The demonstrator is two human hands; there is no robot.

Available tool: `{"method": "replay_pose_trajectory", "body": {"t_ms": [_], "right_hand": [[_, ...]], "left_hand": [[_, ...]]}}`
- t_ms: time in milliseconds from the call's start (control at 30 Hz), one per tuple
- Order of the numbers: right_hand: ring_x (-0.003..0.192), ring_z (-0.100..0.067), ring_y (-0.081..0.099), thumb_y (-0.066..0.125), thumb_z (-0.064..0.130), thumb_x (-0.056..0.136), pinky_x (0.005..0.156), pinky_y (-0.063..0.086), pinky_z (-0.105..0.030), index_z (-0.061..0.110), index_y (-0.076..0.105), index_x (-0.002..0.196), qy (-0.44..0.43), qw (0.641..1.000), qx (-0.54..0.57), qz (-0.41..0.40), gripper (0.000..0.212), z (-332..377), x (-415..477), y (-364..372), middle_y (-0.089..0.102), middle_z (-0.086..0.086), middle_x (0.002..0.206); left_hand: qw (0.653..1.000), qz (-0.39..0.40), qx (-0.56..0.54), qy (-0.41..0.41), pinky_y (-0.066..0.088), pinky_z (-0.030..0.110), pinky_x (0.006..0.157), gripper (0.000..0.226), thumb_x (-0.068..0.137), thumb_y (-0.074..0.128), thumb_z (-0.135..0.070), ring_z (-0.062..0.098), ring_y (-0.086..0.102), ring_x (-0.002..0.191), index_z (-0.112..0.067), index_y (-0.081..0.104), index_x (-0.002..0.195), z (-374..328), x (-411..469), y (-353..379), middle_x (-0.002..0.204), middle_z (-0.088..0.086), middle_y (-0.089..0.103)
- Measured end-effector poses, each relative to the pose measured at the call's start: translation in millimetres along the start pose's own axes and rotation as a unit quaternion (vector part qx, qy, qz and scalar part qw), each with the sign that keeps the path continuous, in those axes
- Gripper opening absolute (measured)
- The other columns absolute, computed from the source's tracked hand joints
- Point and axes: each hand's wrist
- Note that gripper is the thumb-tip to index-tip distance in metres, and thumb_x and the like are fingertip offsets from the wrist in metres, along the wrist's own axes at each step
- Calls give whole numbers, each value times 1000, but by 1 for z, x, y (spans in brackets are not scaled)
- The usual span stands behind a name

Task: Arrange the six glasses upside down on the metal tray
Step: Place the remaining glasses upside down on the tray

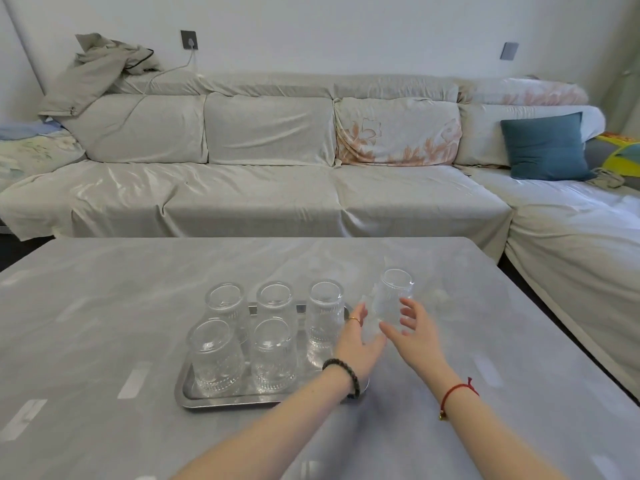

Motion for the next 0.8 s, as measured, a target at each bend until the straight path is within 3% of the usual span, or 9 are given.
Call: {"method": "replay_pose_trajectory", "body": {"t_ms": [133,200,267,367,500,567,667,733,800], "right_hand": [[103,-17,48,76,21,70,83,44,-26,16,34,132,22,1000,-18,-10,75,-6,29,-22,46,-6,127],[115,-23,47,77,23,70,91,42,-32,14,29,136,37,999,-33,-7,82,-10,43,-26,42,-11,136],[113,-24,48,76,18,70,92,42,-35,11,27,136,45,998,-34,9,82,-14,56,-26,42,-14,137],[97,-16,45,74,6,69,88,44,-34,9,29,133,33,999,-25,33,79,-21,75,-18,49,-11,125],[99,-16,51,74,3,67,85,41,-30,16,30,133,30,999,-8,23,80,-33,87,-5,52,-1,115],[110,-23,52,72,4,69,89,41,-31,17,28,135,32,999,-7,9,81,-38,88,-3,52,-4,123],[124,-27,45,73,5,69,102,41,-43,17,28,137,24,1000,-1,-2,83,-40,80,-5,45,-8,138],[120,-25,48,75,3,64,97,44,-43,23,34,131,-3,1000,-4,-5,81,-36,69,-8,50,-6,132],[108,-20,55,76,0,58,84,47,-34,39,40,114,-33,999,1,-9,77,-29,52,-8,57,4,117]], "left_hand": [[996,33,31,-79,29,26,101,82,82,58,-17,19,27,135,-18,4,144,-15,64,10,153,4,20],[994,41,40,-96,32,24,96,81,81,54,-12,20,32,132,-19,3,144,-16,88,16,152,5,22],[991,56,64,-99,40,22,85,74,80,53,-8,18,42,114,-17,12,141,-15,106,22,138,7,38],[994,46,52,-86,48,33,90,55,76,57,-7,24,52,109,-16,30,123,-8,126,31,122,8,53],[996,7,46,-79,42,22,75,55,70,71,-26,16,53,92,-22,36,113,-5,135,41,101,-1,54],[995,-27,81,-57,40,21,76,56,67,74,-29,15,54,91,-20,40,110,-5,133,42,102,0,57],[994,-57,91,1,42,22,85,61,65,78,-30,17,57,102,-14,45,115,-2,120,39,110,2,61],[995,-79,57,27,44,22,90,63,62,81,-30,16,57,106,-15,47,114,-2,103,37,110,0,60],[994,-98,30,42,42,26,98,73,57,83,-35,12,53,111,-17,46,118,-2,81,35,116,-2,56]]}}
Point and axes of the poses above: each hand's wrist, its own x-axis towards the middle knuckle, its own y-axis out of the palm, z = x × y
